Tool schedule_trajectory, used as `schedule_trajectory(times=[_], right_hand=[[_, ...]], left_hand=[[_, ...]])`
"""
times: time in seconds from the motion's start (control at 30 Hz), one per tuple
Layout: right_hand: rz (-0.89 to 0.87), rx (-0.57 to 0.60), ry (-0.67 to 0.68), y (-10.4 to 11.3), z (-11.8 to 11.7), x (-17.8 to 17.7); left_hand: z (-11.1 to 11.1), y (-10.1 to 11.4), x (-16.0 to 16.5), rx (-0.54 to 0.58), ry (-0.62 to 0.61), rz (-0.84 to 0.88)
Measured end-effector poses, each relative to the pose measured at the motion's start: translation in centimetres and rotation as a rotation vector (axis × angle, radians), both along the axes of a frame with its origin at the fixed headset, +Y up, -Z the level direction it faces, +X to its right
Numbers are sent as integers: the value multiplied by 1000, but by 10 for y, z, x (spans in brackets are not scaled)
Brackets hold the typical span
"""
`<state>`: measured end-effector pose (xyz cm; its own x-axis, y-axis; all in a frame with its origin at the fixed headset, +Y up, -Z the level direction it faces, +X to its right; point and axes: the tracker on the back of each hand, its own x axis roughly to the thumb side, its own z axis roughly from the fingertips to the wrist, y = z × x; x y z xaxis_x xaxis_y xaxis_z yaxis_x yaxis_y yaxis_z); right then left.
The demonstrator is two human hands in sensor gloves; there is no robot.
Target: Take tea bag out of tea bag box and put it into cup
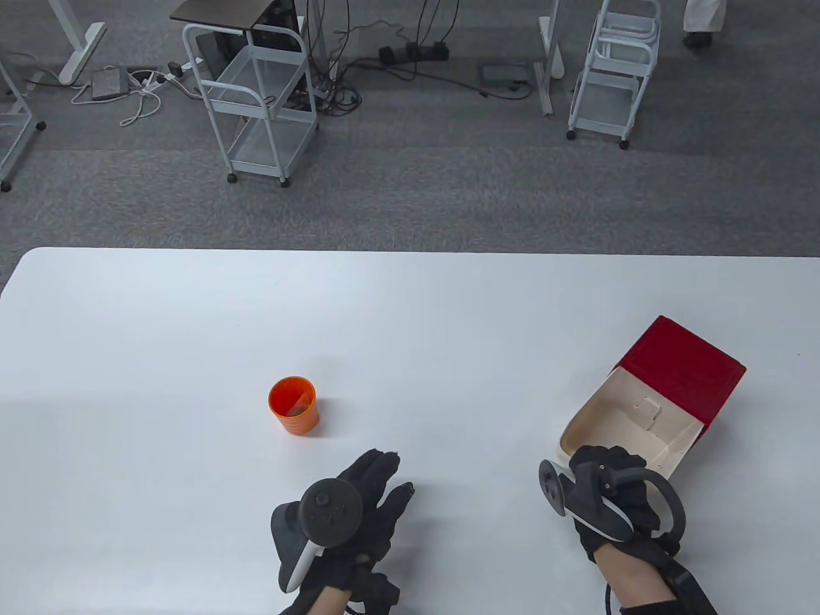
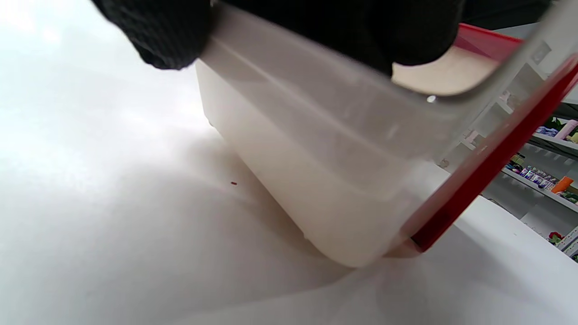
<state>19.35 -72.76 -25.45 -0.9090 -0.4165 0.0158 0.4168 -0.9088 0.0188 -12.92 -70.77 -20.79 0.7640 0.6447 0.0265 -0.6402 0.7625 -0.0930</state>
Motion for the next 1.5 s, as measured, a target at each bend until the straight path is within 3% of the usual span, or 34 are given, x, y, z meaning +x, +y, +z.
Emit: schedule_trajectory(times=[0.53, 1.5], right_hand=[[21, -3, 20, 5, 7, 17], [-103, -6, -90, -3, -36, 51]], left_hand=[[1, 0, 3, -3, -12, -14], [0, -1, 3, -20, -16, -33]])
